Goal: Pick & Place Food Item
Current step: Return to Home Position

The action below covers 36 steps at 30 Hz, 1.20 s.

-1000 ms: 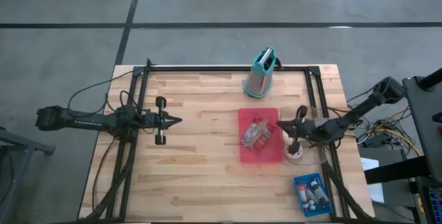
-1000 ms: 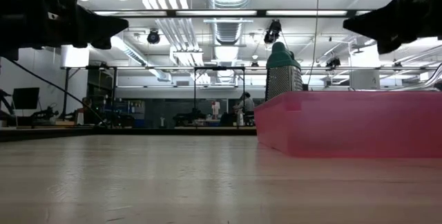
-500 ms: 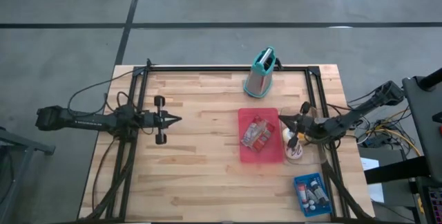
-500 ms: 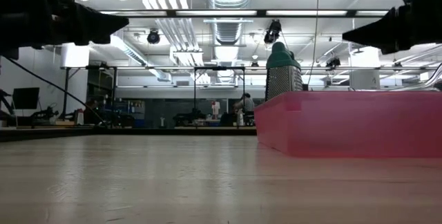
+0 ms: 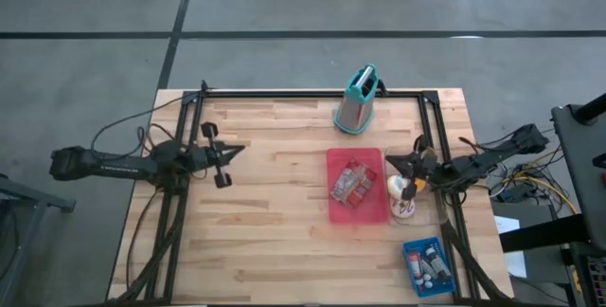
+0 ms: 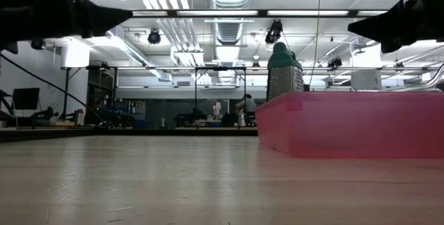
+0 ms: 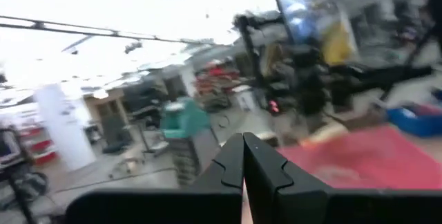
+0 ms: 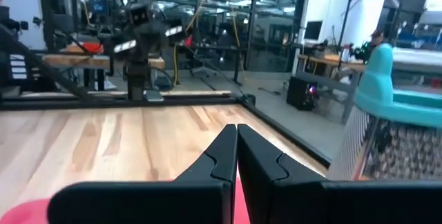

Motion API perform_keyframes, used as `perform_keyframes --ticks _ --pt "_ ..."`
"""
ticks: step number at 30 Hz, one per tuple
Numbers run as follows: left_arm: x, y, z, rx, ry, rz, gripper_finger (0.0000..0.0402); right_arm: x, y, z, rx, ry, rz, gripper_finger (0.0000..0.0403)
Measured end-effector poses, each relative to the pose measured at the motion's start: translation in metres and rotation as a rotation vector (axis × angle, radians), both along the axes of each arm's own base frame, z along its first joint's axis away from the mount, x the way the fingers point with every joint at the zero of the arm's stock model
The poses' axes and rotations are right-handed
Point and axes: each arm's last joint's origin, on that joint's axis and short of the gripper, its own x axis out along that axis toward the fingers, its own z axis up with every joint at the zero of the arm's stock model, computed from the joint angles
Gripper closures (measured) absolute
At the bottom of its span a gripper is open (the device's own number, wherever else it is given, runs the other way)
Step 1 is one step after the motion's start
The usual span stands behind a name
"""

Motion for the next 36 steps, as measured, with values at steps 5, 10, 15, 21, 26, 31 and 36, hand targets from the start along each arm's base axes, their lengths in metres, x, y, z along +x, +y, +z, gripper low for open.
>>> perform_keyframes --ticks 5,10,15,21,26,31,36 --pt "-0.005 -0.001 0.009 0.004 -0.066 -0.009 0.0396 -0.008 -0.003 -0.006 0.071 0.015 0.015 0.0394" --pt "-0.009 -0.002 0.006 -0.008 -0.029 -0.042 0.0396 -0.013 -0.003 -0.003 0.083 -0.025 0.04 0.0394" --pt "-0.013 -0.002 -0.005 -0.037 0.077 -0.046 0.0396 -0.014 -0.001 -0.003 0.052 -0.01 0.066 0.0394" --pt "-0.019 -0.002 -0.009 -0.049 0.119 -0.046 0.0396 -0.014 0.001 -0.005 0.046 0.002 0.083 0.0394" --pt "-0.026 -0.002 -0.006 -0.05 0.137 -0.034 0.0396 -0.014 0.001 -0.005 0.045 0.003 0.083 0.0394" --pt "-0.035 -0.004 -0.005 -0.064 0.193 -0.081 0.0396 -0.014 0.001 -0.005 0.035 0.007 0.08 0.0394" --pt "-0.038 -0.005 -0.008 -0.104 0.28 -0.1 0.0396 -0.014 0.001 -0.005 0.037 0.006 0.079 0.0394"
